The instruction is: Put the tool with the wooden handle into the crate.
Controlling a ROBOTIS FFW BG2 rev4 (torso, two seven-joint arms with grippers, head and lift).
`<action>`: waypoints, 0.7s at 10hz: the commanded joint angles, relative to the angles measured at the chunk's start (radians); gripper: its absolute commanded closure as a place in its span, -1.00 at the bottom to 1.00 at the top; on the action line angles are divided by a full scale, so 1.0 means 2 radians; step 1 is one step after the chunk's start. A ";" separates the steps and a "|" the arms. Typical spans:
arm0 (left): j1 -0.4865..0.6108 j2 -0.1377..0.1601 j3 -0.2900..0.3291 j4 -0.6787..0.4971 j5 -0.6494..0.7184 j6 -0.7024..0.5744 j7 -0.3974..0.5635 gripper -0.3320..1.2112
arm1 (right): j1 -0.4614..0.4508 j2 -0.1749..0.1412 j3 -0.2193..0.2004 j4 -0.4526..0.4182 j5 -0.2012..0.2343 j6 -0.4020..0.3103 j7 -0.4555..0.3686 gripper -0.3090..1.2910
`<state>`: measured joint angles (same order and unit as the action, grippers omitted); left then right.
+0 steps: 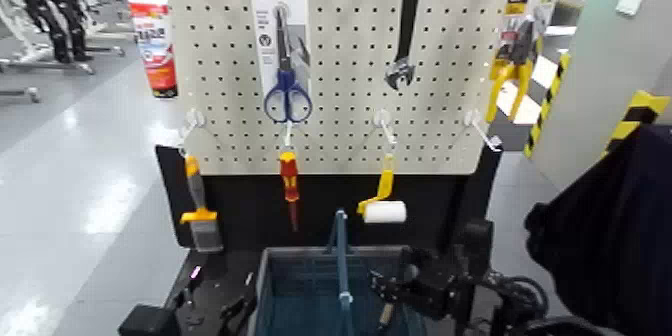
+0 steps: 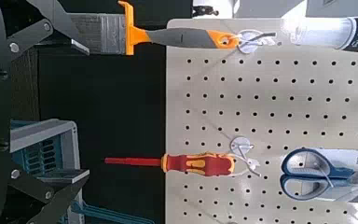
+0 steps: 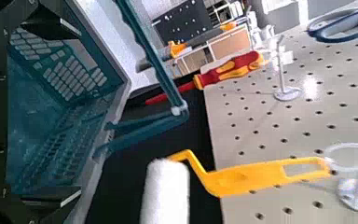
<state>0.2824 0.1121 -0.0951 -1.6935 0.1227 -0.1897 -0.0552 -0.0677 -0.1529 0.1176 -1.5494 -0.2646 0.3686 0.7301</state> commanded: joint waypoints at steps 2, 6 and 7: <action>0.001 0.001 -0.001 0.000 0.000 0.001 0.000 -0.11 | 0.045 0.009 -0.043 -0.084 0.035 -0.019 -0.050 -0.47; 0.001 0.001 0.000 -0.002 0.000 0.001 0.000 -0.11 | 0.135 0.050 -0.077 -0.130 0.066 -0.128 -0.169 -0.48; 0.001 0.001 0.001 -0.003 0.000 0.001 0.000 -0.11 | 0.155 0.061 -0.083 -0.130 0.089 -0.161 -0.198 -0.47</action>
<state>0.2849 0.1151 -0.0941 -1.6992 0.1227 -0.1871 -0.0552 0.2178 -0.0450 -0.0401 -1.8088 -0.1136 0.0861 0.3361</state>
